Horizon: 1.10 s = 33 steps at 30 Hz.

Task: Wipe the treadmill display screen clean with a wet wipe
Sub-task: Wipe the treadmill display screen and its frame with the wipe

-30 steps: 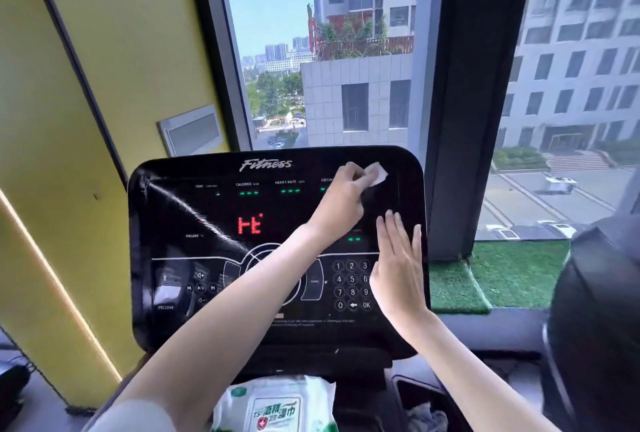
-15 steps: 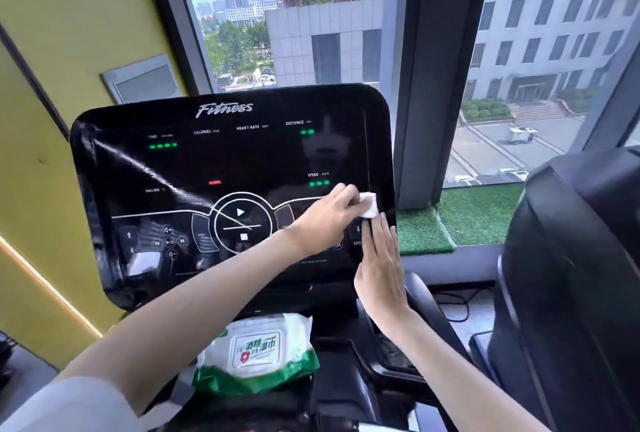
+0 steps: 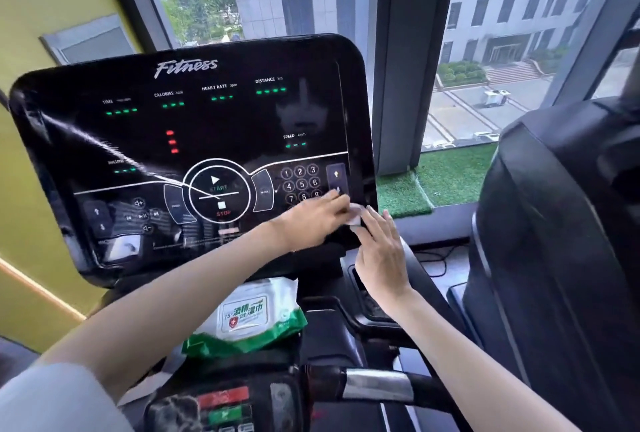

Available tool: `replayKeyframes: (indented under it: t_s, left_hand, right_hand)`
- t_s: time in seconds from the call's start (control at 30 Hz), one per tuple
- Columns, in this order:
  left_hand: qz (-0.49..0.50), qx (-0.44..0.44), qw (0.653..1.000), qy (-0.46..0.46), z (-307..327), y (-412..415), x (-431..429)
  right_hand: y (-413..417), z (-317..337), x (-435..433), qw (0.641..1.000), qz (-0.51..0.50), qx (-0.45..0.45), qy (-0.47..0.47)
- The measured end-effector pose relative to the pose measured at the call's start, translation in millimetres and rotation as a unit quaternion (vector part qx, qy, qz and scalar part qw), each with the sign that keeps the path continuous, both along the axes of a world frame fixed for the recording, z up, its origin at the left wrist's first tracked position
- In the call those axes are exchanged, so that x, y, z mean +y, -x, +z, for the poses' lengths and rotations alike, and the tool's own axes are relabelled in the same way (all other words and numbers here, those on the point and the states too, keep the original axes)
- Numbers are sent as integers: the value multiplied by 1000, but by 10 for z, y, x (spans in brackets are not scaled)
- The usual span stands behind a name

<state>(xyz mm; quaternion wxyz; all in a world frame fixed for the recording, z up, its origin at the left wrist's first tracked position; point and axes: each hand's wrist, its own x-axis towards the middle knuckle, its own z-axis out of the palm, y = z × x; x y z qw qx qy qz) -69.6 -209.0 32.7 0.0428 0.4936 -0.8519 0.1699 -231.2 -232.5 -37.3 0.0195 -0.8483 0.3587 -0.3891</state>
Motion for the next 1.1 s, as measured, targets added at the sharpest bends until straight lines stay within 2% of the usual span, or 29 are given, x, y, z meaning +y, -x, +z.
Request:
replayKeyframes:
  t_s: [0.03,0.1,0.17,0.2,0.23,0.3,0.37,0.4,0.43,0.47,0.53,0.57,0.63,0.67,0.7,0.73,0.83,0.87,0.97,1.0,1.03,1.1]
  left_hand:
    - [-5,-1,1000,-3,27,-47,6]
    - [58,94,993,33,154,-142,-79]
    - [145,214,960,103,274,-186,-153]
    - [164,232,952,111,276,-181,-156]
    - [155,207,960,104,233,-164,-147]
    - [60,65,996,28,78,-146,-69]
    - [-28,-59,998,-27,45,-197,31]
    - [-29,-68,997,-20,91,-244,27]
    - [-3,-38,999,4,147,-279,-1]
    - [41,31,998,35,194,-301,-30]
    - [125,168,974,90,199,-272,-41]
    - [117,166,975,94,139,-225,-32]
    - [26,37,999,29,-38,-132,60]
    - [-24,-40,999,4,-82,-114,133]
    - [-43,-73,996,-8,-80,-149,169]
    - [-31,-57,998,-12,-60,-206,154]
    - [76,103,992,24,-17,-273,111]
    - [84,112,990,25,-40,-255,121]
    - [0,-2,999,-35,-123,-230,207]
    - [-7,-8,999,-41,-80,-283,216]
    - [15,16,999,-28,-35,-363,192]
    - [106,136,983,56,47,-504,137]
  right_hand:
    - [4,2,9,1000,-1,0,-4]
    - [0,6,10,1000,-2,1,-3]
    - [-14,-13,1,1000,9,2,-3]
    - [-21,-20,2,1000,14,4,-5]
    - [-29,-20,4,1000,17,6,-8]
    - [-38,-21,6,1000,18,11,-14]
    - [-36,-24,-2,999,21,20,-18]
    - [-37,-34,-15,999,21,22,-19]
    - [-40,-44,-28,999,22,22,-23]
    - [-44,-55,-38,999,22,22,-25]
    - [-61,-78,-43,999,22,21,-26]
    - [-69,-80,-38,999,22,23,-25]
    - [-79,-83,-31,999,23,26,-19]
    - [-78,-88,-36,999,25,26,-14]
    - [-73,-91,-43,999,26,26,-9]
    - [-68,-90,-48,999,25,27,-4]
    - [-58,-91,-73,999,19,30,12]
    - [-56,-95,-78,999,19,30,17]
    - [-56,-93,-79,999,25,29,33]
    - [-55,-92,-81,999,25,29,36]
    - [-52,-95,-79,999,23,27,38]
    - [-57,-106,-64,999,20,26,41]
